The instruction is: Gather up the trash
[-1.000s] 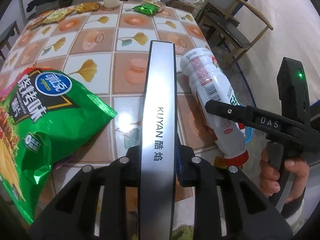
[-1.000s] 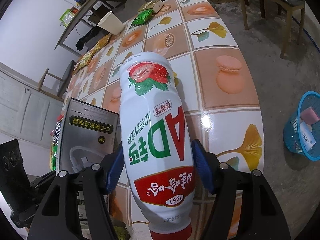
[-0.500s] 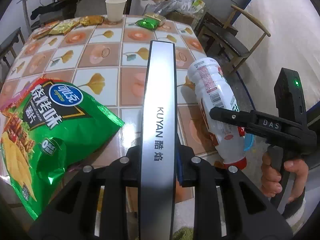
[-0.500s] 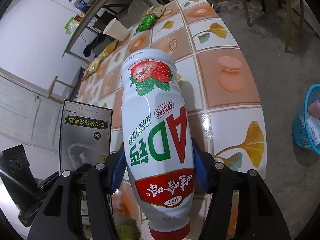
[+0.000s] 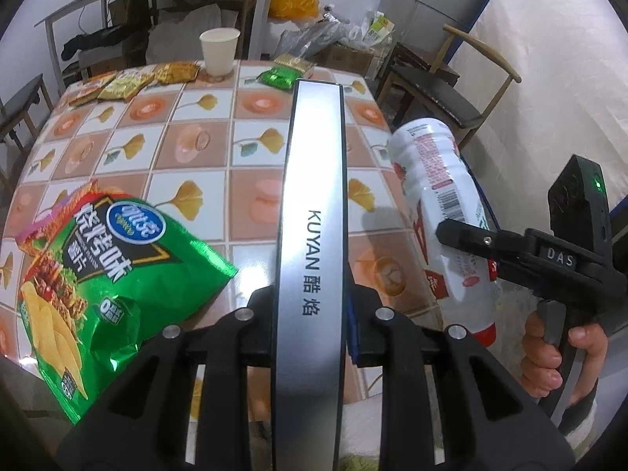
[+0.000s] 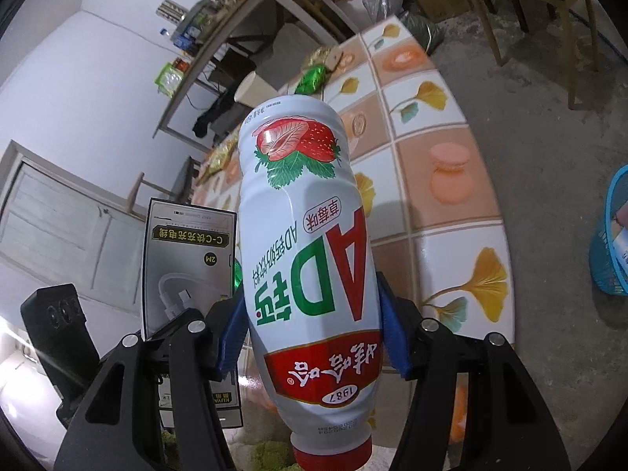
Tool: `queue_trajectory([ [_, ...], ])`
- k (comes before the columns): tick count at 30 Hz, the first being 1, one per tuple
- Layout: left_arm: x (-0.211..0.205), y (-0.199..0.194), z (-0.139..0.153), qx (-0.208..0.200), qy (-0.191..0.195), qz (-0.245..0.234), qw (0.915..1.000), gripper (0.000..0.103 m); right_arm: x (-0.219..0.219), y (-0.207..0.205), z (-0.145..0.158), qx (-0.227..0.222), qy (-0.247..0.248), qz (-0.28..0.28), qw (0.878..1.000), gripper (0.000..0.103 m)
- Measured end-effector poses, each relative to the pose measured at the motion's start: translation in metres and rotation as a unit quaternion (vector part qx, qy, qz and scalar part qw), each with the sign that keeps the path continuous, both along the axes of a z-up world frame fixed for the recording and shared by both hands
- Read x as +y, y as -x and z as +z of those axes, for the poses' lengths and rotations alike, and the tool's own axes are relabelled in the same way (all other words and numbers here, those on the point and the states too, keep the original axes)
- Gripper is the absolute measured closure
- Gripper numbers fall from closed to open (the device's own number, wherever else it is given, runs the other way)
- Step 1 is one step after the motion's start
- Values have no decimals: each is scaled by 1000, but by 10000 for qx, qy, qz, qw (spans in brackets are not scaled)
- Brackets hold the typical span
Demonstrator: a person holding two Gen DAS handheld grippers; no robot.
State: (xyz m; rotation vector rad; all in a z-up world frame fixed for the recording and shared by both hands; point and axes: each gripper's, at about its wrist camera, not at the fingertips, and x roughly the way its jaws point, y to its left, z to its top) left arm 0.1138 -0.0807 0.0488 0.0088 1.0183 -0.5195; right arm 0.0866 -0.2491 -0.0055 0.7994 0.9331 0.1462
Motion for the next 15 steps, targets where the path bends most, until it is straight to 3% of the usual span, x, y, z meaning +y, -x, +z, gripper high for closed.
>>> queue_trajectory([
  [8, -38, 9, 19, -204, 133, -274, 9993, 80, -45, 46, 18, -327, -57, -472, 9983, 45],
  [15, -93, 19, 27, -139, 406, -841, 9955, 80, -101, 116, 29, -487, 27, -1260, 9908, 45],
])
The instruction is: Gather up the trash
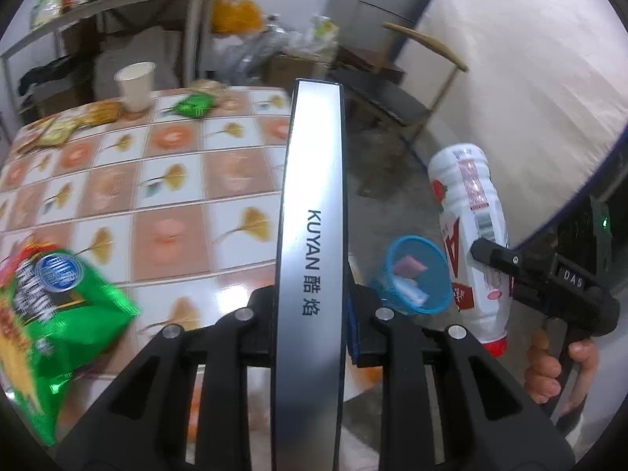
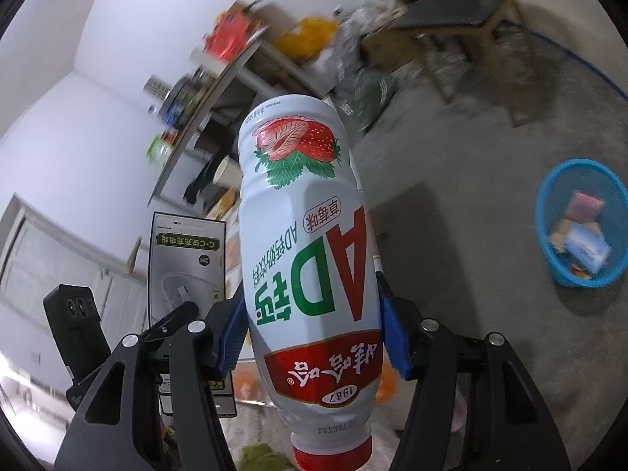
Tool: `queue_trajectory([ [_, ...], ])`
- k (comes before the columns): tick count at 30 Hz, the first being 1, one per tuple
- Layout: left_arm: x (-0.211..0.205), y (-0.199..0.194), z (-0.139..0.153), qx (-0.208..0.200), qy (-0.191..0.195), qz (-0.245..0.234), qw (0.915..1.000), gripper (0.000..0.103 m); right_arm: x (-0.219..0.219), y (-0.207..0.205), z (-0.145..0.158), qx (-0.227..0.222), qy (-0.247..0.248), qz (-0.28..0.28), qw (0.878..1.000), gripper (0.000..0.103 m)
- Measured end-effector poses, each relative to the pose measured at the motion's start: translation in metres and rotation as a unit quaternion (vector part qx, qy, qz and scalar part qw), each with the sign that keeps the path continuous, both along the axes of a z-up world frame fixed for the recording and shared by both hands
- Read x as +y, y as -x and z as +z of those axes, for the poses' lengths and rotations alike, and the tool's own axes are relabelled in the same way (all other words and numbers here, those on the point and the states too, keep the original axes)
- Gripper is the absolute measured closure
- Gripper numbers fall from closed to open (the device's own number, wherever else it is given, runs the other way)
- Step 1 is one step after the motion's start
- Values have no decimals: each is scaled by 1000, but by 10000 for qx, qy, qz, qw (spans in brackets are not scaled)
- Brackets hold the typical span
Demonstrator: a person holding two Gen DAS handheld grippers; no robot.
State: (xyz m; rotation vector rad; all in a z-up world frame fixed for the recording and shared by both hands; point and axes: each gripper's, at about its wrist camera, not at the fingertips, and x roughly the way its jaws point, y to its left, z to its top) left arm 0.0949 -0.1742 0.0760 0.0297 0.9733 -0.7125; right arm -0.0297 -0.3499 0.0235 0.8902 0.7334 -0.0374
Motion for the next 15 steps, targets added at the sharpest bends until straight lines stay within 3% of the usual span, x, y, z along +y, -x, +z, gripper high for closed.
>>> queue_trajectory([
  [7, -68, 16, -6, 283, 168, -759, 9966, 80, -58, 99, -12, 105, -58, -1239, 9922, 45],
  [15, -161, 39, -41, 849, -66, -1646, 9827, 80, -98, 204, -64, 532, -521, -2510, 9651, 45],
])
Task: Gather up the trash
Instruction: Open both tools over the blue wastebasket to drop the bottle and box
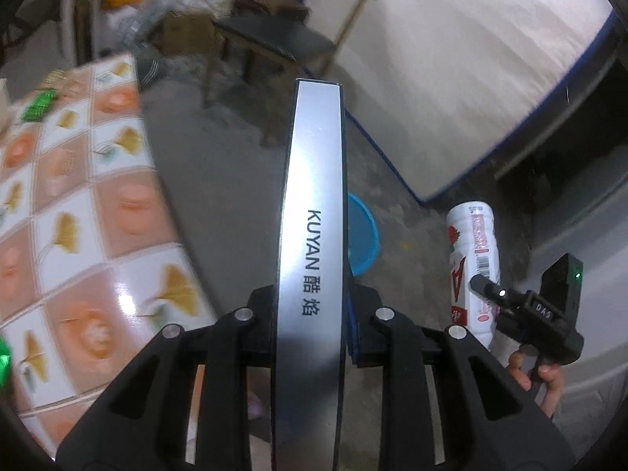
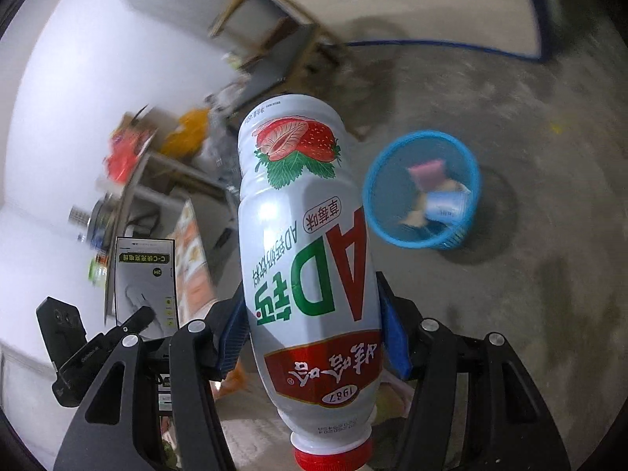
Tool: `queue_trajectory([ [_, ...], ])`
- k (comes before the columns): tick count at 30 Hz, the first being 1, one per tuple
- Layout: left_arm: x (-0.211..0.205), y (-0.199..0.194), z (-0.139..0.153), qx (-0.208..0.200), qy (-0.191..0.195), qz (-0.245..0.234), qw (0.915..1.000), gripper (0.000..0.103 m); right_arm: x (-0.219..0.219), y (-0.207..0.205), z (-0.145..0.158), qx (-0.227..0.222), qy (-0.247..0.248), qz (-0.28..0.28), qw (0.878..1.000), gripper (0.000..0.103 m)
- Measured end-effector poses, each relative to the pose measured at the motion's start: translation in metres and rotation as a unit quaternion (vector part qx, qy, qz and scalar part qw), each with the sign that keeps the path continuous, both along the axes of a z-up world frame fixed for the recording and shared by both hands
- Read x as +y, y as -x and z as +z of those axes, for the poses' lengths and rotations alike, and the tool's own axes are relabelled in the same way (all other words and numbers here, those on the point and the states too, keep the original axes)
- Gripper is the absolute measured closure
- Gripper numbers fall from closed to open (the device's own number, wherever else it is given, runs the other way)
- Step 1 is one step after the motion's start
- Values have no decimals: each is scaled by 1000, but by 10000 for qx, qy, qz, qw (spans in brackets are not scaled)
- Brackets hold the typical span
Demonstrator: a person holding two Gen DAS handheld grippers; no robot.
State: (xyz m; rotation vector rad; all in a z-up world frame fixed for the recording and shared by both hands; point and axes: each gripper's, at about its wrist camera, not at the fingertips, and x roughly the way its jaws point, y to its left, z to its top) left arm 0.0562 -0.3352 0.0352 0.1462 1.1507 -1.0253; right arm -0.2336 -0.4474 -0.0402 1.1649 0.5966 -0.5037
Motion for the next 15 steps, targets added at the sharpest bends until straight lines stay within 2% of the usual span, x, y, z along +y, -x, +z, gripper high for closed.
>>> queue_trajectory([
  [5, -58, 5, -35, 494, -351, -391, 9974, 80, -18, 12, -47, -4, -624, -207, 9978, 45],
  [10, -123, -6, -56, 692, -583, -580, 9942, 80, -55, -16, -82, -144, -1173, -316, 9925, 44],
  [11, -144, -11, -59, 661, -614, -629, 9939, 75, -64, -24, -85, -177, -1227, -339, 9917, 43],
  [12, -165, -16, -63, 627, -631, -719, 9934, 65, -80, -35, -92, -208, -1263, -392, 9910, 41],
  [13, -184, -21, -68, 491, -708, -720, 9937, 36, -94, -46, -99, -231, -1266, -428, 9908, 28],
  [14, -192, -26, -71, 308, -760, -595, 9949, 23, -107, -54, -107, -232, -1278, -500, 9903, 21],
  [15, -197, -30, -73, 54, -764, -384, 9963, 23, -120, -60, -117, -173, -1269, -672, 9895, 21],
])
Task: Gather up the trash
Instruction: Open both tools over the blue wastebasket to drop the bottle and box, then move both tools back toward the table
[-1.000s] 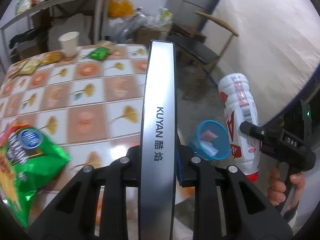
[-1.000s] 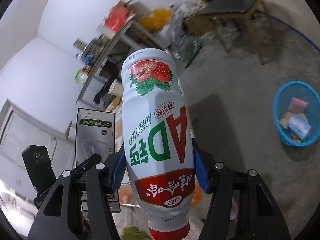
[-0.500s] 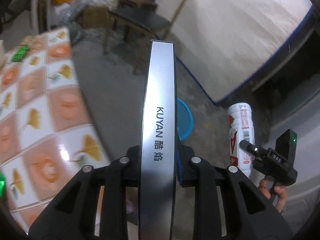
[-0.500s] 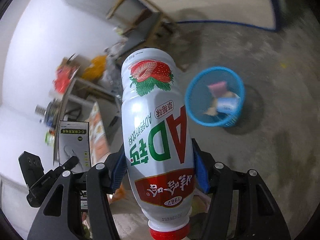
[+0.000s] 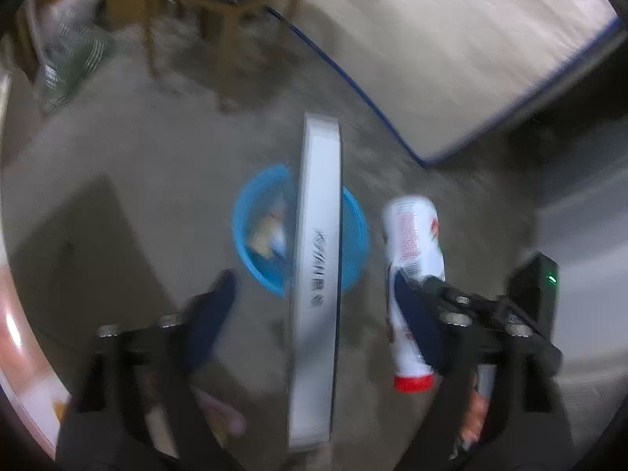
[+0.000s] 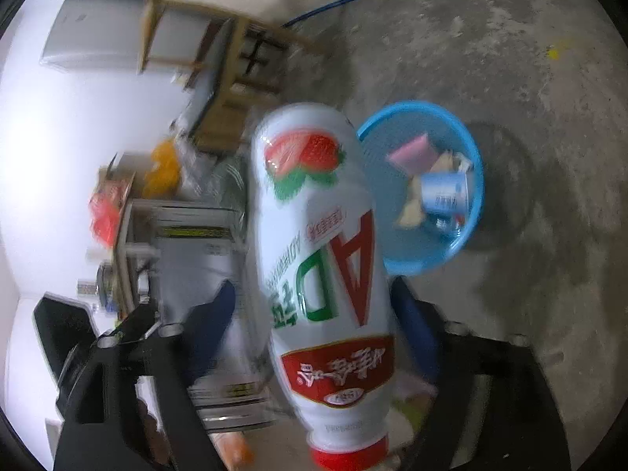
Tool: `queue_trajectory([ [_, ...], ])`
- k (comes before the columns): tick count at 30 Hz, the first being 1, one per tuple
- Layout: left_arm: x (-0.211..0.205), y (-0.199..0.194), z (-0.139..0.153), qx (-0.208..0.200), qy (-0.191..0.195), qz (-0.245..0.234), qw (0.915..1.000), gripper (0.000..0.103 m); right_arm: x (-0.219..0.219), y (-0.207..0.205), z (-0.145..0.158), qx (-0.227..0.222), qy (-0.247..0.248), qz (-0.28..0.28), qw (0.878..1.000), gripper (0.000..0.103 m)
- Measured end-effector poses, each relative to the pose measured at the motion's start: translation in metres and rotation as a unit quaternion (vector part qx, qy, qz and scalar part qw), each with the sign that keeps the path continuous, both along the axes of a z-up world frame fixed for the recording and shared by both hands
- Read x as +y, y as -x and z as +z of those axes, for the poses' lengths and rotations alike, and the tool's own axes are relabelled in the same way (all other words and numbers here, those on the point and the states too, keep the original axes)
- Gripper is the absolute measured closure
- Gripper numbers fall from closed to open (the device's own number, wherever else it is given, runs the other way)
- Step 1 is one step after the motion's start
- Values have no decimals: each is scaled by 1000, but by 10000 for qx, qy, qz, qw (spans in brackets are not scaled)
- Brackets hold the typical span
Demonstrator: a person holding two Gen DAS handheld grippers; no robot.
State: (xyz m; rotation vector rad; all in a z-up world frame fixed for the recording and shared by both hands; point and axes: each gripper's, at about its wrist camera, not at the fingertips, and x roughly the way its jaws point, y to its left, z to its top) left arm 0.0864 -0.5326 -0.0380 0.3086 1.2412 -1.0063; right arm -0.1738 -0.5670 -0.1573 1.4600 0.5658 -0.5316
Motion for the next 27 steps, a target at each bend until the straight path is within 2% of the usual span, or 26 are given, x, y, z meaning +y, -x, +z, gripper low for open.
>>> queue_trajectory([
  [1, 0, -2, -2, -211, 12, 187, 9996, 23, -9, -4, -11, 60, 9, -61, 10000, 21],
  [2, 4, -3, -4, -234, 22, 294, 9993, 23, -13, -6, -23, 143, -59, -121, 9998, 21],
  [4, 22, -5, -9, -21, 127, 481, 9988, 23, -9, 0, -36, 211, -168, -256, 9993, 21],
  [6, 42, -4, -11, -39, 183, 502, 9986, 23, 5, 5, -45, 168, -151, -149, 9996, 21],
  [9, 68, -1, -4, -157, 240, 454, 9986, 23, 29, 21, -55, 474, -50, 27, 9989, 21],
  [14, 110, 2, 11, -192, 425, 465, 9978, 23, 60, 47, -62, 729, -52, 158, 9972, 21],
  [17, 132, 7, 21, -373, 507, 473, 9969, 23, 69, 53, -58, 825, -13, 281, 9962, 21],
  [20, 155, 14, 37, -540, 660, 432, 9954, 23, 78, 49, -41, 915, 180, 479, 9945, 21],
  [27, 216, 18, 65, -733, 970, 583, 9909, 23, 105, 10, 20, 730, 889, 1034, 9880, 21],
])
